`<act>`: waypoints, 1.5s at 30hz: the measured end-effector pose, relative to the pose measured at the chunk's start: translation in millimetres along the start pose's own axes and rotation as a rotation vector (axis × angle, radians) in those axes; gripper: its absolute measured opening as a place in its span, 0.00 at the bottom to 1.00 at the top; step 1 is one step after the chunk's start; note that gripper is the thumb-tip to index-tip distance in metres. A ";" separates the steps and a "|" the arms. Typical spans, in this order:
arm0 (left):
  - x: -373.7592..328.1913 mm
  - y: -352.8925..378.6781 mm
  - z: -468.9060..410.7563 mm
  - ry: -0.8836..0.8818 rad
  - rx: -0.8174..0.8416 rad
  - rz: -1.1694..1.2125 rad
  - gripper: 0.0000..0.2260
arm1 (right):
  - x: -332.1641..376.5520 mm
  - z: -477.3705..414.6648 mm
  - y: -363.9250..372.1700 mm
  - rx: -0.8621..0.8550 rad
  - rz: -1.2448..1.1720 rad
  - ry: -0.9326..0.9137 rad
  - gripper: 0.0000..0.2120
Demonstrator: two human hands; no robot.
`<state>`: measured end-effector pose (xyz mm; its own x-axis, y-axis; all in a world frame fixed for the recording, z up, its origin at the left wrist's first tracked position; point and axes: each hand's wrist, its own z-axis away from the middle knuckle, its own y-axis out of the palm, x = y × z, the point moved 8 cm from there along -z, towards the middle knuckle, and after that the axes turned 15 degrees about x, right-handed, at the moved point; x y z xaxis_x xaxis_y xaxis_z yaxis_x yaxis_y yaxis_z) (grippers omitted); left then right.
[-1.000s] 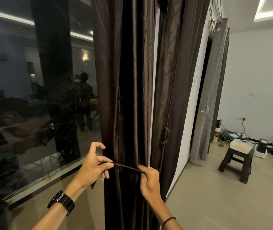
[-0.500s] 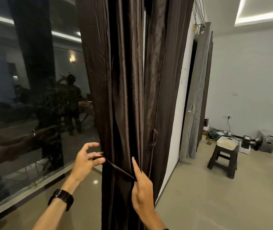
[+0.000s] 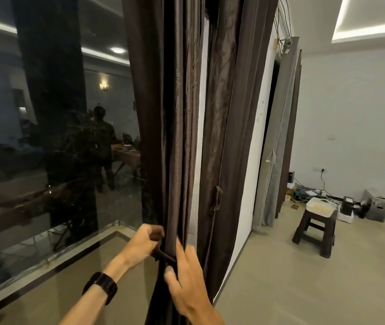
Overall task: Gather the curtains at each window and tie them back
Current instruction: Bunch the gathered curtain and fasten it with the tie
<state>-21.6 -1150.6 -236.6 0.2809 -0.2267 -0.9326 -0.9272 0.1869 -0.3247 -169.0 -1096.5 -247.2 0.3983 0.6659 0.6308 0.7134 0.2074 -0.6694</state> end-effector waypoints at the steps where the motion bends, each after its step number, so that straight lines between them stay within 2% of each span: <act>1: 0.6 2.0 -3.1 -0.011 0.001 -0.066 0.08 | -0.6 -2.9 1.9 0.002 -0.008 0.006 0.32; 6: -19.3 -4.4 -8.2 -0.044 0.062 -0.253 0.07 | -16.3 -13.4 -1.9 -0.062 0.039 0.068 0.25; 8: -31.8 -13.5 -7.6 -0.045 0.083 -0.282 0.05 | -12.0 -13.0 -4.5 -0.047 0.055 0.053 0.24; 12: -48.1 -22.4 -2.9 -0.053 0.226 -0.362 0.07 | -5.4 -14.8 -4.4 -0.006 0.052 0.023 0.24; 14: -46.1 -34.7 -2.2 -0.065 0.202 -0.383 0.09 | -8.1 -14.7 -3.6 0.011 0.048 0.004 0.21; 16: -42.1 -49.4 -0.6 -0.054 0.071 -0.357 0.11 | -11.4 -12.9 -5.2 0.015 0.052 -0.021 0.20; 19: -39.4 -59.7 5.9 -0.024 -0.245 -0.388 0.15 | -11.0 -12.4 -5.2 0.040 0.102 -0.031 0.21; 22: -44.3 -45.2 20.4 -0.101 -0.555 -0.646 0.04 | -2.3 -16.7 1.9 0.099 0.152 -0.046 0.18; 23: -43.7 -41.1 26.4 -0.130 -0.637 -0.583 0.02 | 2.0 -17.5 3.2 0.111 0.165 -0.061 0.17; 25: -44.4 -28.9 36.4 -0.160 -0.694 -0.329 0.10 | 11.7 -15.8 1.8 0.117 0.176 -0.122 0.19; 28: -40.9 -1.6 37.9 -0.126 -0.561 0.087 0.15 | 14.6 -11.8 -7.1 0.089 0.139 -0.161 0.25; 30: -32.4 21.5 32.6 -0.064 -0.419 0.405 0.14 | 10.4 -9.9 -10.8 0.069 0.167 -0.135 0.24; 32: -21.2 38.0 31.8 -0.009 -0.342 0.602 0.19 | 4.3 -12.9 -7.0 0.073 0.251 -0.073 0.23; 34: -14.8 46.3 33.4 -0.006 -0.296 0.515 0.29 | 3.2 -15.0 0.6 0.121 0.347 -0.015 0.23; 35: -19.5 47.3 37.1 0.003 -0.299 0.391 0.31 | 5.0 -14.8 5.8 0.162 0.392 -0.007 0.25; 37: -22.5 42.3 36.4 0.012 -0.370 0.229 0.24 | 9.0 -10.8 15.2 0.297 0.411 -0.012 0.33; 39: -24.2 36.9 34.5 0.024 -0.424 0.200 0.21 | 9.6 -6.2 19.3 0.447 0.278 -0.039 0.39; 42: -31.3 29.8 39.8 -0.013 -0.478 0.187 0.18 | 7.8 -2.6 3.7 0.521 -0.089 -0.111 0.39; 44: -28.8 24.9 39.2 -0.057 -0.488 0.139 0.13 | 0.8 -3.6 -17.7 0.420 -0.414 -0.125 0.33; 45: -26.7 24.2 39.2 -0.082 -0.477 0.131 0.11 | -8.2 -5.6 -31.8 0.285 -0.574 -0.116 0.27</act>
<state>-41.8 -1102.6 -225.7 0.1554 -0.1511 -0.9762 -0.9607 -0.2531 -0.1138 -191.7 -1112.6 -228.8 -0.0767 0.4622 0.8835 0.6071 0.7245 -0.3263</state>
